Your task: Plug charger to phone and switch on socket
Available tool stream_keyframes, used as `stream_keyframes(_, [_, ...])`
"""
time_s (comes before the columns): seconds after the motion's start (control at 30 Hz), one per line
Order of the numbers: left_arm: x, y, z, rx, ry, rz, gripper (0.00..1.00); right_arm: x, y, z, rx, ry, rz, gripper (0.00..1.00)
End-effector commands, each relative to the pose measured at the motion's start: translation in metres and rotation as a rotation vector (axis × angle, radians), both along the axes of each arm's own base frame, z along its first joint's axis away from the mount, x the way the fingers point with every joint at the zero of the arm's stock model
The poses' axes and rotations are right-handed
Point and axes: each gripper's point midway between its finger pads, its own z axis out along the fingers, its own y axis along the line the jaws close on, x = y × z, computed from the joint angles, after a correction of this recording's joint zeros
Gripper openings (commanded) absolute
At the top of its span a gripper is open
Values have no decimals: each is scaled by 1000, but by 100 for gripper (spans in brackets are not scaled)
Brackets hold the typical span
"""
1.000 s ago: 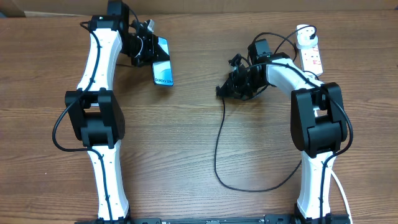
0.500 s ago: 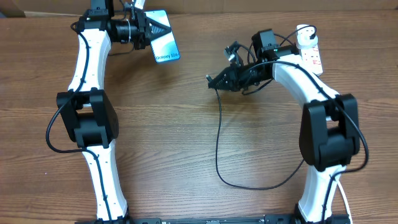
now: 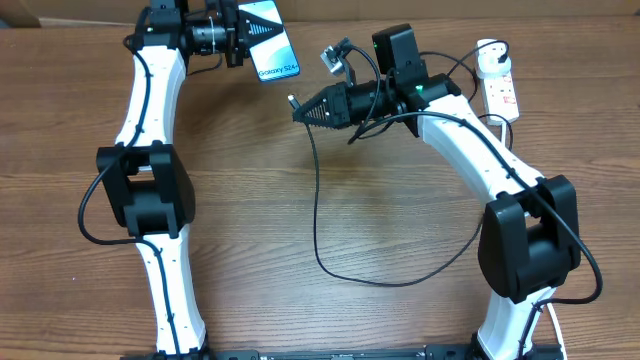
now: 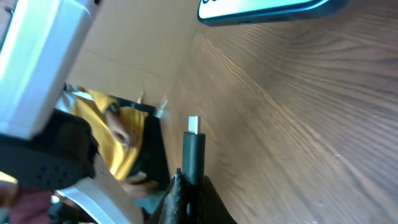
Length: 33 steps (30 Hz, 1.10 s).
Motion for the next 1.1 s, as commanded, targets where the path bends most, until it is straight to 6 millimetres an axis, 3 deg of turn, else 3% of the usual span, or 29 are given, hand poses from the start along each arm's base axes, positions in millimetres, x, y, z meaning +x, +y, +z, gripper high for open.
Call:
stream_keyframes(0.0, [-8,-6,27,-46,6,-31,4,1,-1,19,23,71,-34,4])
stream_keyframes(0.37, [-6,-8,30,-52,2,-30,4,21,0,23,17,107,-140,4])
stream_keyframes(1.07, [-9,-12,32,-62,8,-46,4,26,9,16,39,97,-125,4])
